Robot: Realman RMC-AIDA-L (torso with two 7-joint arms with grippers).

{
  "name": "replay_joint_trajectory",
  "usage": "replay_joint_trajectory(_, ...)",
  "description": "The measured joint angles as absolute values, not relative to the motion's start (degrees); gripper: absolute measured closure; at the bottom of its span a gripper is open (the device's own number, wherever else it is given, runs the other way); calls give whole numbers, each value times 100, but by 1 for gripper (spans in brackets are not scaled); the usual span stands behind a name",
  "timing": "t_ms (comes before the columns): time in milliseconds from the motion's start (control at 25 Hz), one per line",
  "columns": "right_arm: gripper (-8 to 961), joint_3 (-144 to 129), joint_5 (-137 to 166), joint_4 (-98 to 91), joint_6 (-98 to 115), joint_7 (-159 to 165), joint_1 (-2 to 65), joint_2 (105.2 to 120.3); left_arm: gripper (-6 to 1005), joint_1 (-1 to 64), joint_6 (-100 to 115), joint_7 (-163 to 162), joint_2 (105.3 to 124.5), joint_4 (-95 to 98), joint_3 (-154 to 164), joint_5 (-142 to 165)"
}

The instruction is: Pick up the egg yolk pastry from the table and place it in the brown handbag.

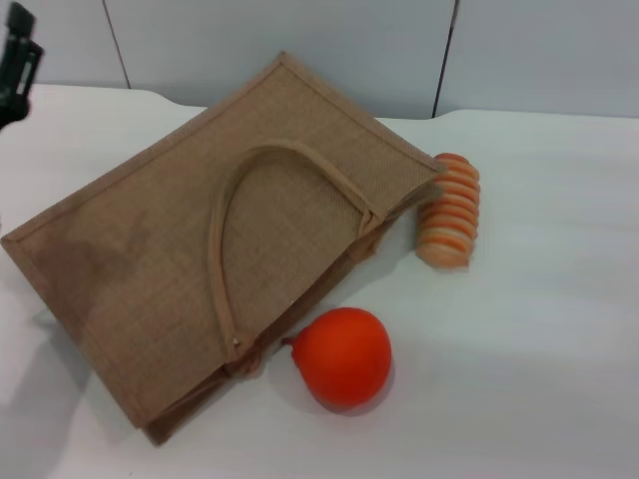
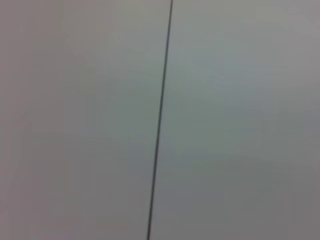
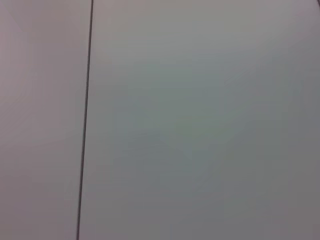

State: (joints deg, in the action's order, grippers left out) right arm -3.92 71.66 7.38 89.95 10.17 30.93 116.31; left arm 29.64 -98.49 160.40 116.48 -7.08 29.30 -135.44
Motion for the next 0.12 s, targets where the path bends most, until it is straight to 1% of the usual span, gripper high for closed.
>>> replay_joint_trajectory(120,78,-397,7172,727,9065,1258,3107,11630,234,2941,-10067,16025,11639,-694,2804,-13583)
